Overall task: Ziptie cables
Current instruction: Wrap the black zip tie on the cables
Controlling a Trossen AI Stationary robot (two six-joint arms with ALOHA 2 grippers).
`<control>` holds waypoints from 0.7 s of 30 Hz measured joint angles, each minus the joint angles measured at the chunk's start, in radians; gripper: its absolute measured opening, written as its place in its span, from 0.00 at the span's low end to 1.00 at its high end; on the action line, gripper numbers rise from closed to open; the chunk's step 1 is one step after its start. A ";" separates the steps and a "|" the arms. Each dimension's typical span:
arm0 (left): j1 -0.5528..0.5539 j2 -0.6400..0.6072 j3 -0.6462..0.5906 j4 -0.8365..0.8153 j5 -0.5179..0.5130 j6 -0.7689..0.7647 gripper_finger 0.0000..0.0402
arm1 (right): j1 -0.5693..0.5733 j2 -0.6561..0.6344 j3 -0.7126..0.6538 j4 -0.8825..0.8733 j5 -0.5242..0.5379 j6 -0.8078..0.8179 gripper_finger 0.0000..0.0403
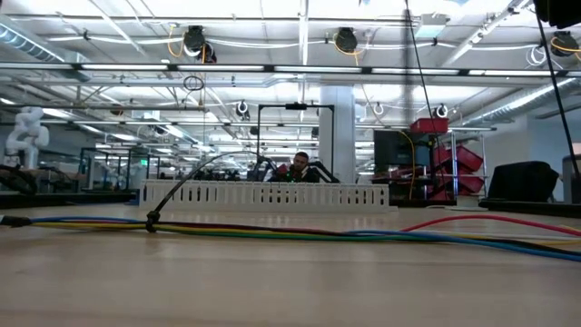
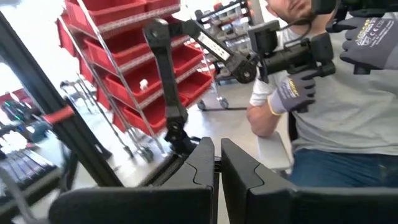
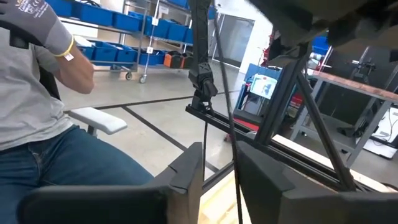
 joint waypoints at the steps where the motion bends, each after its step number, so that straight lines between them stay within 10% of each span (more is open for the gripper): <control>1: 0.003 0.000 0.000 0.003 0.000 0.002 0.03 | -0.001 0.000 0.000 0.000 0.000 0.000 0.19; 16: 0.008 0.000 0.000 -0.020 -0.010 -0.122 0.05 | -0.019 -0.002 0.000 -0.011 0.057 0.024 0.00; 21: -0.001 -0.035 0.000 -0.105 -0.206 -0.122 0.12 | -0.020 -0.002 0.000 -0.011 0.242 0.061 0.00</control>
